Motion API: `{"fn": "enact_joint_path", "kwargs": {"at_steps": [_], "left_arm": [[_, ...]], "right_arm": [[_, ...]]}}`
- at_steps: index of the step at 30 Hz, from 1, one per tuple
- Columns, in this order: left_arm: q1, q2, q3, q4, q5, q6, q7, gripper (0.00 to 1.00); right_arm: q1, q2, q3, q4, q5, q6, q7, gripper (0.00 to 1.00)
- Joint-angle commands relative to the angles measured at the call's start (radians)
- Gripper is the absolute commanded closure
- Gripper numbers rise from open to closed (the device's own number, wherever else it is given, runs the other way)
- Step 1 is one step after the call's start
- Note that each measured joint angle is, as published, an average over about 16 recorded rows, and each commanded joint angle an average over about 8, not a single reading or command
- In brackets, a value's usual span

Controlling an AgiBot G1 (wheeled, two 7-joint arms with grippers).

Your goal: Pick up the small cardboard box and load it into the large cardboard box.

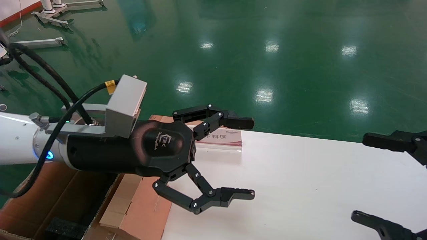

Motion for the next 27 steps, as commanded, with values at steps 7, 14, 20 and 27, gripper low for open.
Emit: {"fn": "enact_joint_path", "kwargs": {"at_steps": [7, 14, 20, 27], "left_arm": [[0.000, -0.001, 0.002, 0.000, 0.003, -0.002, -0.003, 0.00], [-0.028, -0.014, 0.035, -0.011, 0.061, -0.030, -0.084, 0.00], [-0.114, -0.050, 0.103, -0.038, 0.210, -0.063, -0.254, 0.00], [-0.271, -0.053, 0.216, -0.056, 0.441, -0.049, -0.550, 0.00]], "right_arm": [[0.000, 0.000, 0.000, 0.000, 0.000, 0.000, 0.000, 0.00], [0.000, 0.000, -0.001, -0.001, 0.000, 0.000, 0.000, 0.00], [0.001, 0.000, -0.001, -0.001, 0.000, 0.000, -0.001, 0.00], [0.001, 0.000, -0.002, -0.001, 0.001, 0.000, -0.001, 0.00]]}}
